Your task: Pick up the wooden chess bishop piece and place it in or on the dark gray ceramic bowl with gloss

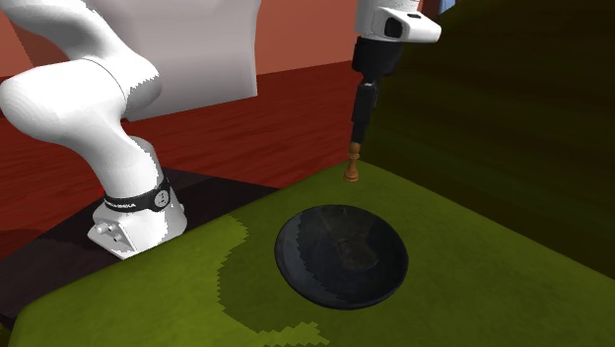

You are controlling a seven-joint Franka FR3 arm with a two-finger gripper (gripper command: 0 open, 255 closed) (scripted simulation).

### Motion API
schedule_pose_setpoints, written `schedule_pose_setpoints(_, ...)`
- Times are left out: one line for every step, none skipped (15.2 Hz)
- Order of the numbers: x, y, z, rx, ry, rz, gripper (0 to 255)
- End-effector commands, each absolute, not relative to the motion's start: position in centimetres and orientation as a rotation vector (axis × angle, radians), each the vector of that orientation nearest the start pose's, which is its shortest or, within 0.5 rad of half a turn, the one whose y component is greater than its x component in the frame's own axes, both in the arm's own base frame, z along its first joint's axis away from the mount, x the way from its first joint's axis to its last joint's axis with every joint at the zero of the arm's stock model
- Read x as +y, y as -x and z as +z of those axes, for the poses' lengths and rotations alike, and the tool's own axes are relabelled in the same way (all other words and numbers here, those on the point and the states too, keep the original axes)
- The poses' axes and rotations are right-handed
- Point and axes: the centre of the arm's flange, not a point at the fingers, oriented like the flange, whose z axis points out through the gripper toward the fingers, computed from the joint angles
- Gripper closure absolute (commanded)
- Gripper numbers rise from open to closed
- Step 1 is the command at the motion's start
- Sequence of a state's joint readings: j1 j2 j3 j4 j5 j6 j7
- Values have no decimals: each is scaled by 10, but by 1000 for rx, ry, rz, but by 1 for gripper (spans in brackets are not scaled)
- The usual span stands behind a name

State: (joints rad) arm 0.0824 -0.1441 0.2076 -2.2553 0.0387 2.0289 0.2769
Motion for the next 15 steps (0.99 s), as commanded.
schedule_pose_setpoints(144, -467, 403, 16, 3157, 130, 0)
schedule_pose_setpoints(144, -467, 398, 16, 3157, 130, 0)
schedule_pose_setpoints(144, -466, 393, 16, 3157, 130, 0)
schedule_pose_setpoints(144, -466, 388, 16, 3157, 130, 0)
schedule_pose_setpoints(144, -465, 382, 16, 3157, 130, 0)
schedule_pose_setpoints(144, -465, 379, 16, 3157, 130, 0)
schedule_pose_setpoints(144, -465, 379, 16, 3157, 130, 0)
schedule_pose_setpoints(144, -465, 379, 16, 3157, 130, 0)
schedule_pose_setpoints(144, -465, 379, 16, 3157, 130, 0)
schedule_pose_setpoints(144, -465, 379, 16, 3157, 130, 0)
schedule_pose_setpoints(144, -465, 379, 16, 3157, 130, 0)
schedule_pose_setpoints(144, -465, 379, 16, 3157, 130, 0)
schedule_pose_setpoints(144, -465, 379, 16, 3157, 130, 0)
schedule_pose_setpoints(144, -465, 379, 16, 3157, 130, 255)
schedule_pose_setpoints(144, -465, 379, 16, 3157, 130, 255)
